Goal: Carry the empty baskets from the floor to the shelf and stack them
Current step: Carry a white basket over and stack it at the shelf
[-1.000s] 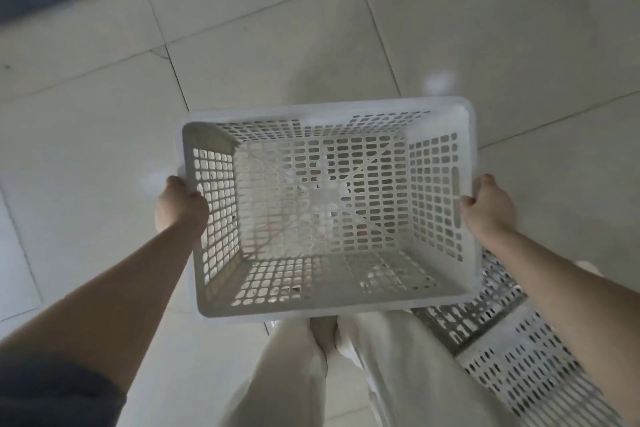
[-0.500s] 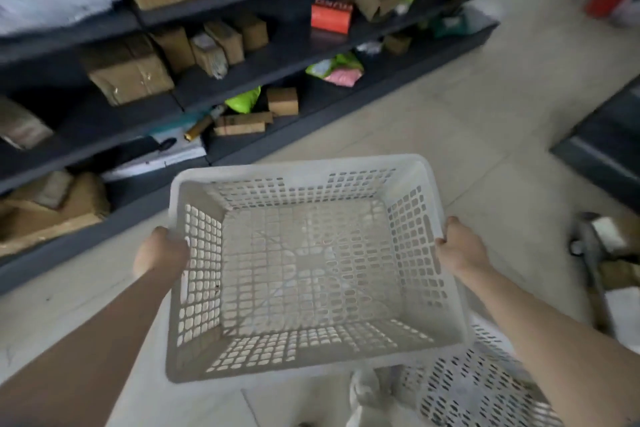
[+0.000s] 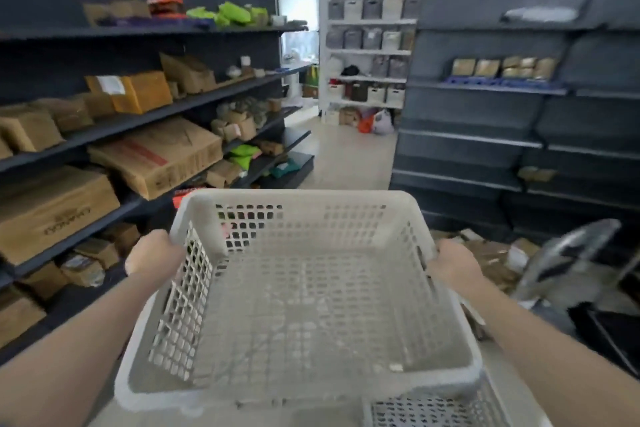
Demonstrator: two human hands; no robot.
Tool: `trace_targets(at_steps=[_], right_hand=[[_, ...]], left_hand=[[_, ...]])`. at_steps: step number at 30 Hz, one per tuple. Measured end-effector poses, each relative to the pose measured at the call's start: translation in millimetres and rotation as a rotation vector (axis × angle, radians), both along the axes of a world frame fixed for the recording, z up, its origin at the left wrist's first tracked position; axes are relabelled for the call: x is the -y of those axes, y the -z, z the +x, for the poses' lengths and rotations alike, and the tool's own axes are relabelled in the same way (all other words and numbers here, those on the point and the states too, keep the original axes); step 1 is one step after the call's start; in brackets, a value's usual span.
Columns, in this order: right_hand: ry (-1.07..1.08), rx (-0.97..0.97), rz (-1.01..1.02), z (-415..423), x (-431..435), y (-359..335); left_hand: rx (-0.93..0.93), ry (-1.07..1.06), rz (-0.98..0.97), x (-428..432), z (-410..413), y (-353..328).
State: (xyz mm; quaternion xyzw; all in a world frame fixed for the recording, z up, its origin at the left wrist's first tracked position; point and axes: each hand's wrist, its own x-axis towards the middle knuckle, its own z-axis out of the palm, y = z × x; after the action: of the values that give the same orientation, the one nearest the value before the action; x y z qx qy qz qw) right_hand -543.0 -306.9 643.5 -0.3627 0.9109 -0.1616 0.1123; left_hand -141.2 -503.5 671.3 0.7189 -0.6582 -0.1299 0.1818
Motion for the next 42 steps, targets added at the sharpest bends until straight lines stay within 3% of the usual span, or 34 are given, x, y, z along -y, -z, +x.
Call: trace_targets(at_steps=[12,22,27,33,42], right_hand=[[0.45,-0.04,-0.056,-141.5,-341.5,-89.4],[0.956,-0.044,-0.084,-194.9,-635.0,-85.0],[1.141,0.001,-0.082,-186.8,-765.1,-73.8],[1.524,0.02,-0.114,-164.6,-907.7,-62.3],[1.896,-0.008,-0.082,-84.0,-1109.5,-50.0]], left_hand=[[0.006,0.546,-0.1,-170.1,-269.4,-81.9],[0.05,0.993,-0.039,-387.2,-507.9,-101.9],[0.07,1.23,-0.049,-508.6,-618.2,-88.8],[0.07,1.559,-0.008,-677.5,-734.7,-67.0],[0.039,1.9,0.006,-967.5,-797.2,-49.4]])
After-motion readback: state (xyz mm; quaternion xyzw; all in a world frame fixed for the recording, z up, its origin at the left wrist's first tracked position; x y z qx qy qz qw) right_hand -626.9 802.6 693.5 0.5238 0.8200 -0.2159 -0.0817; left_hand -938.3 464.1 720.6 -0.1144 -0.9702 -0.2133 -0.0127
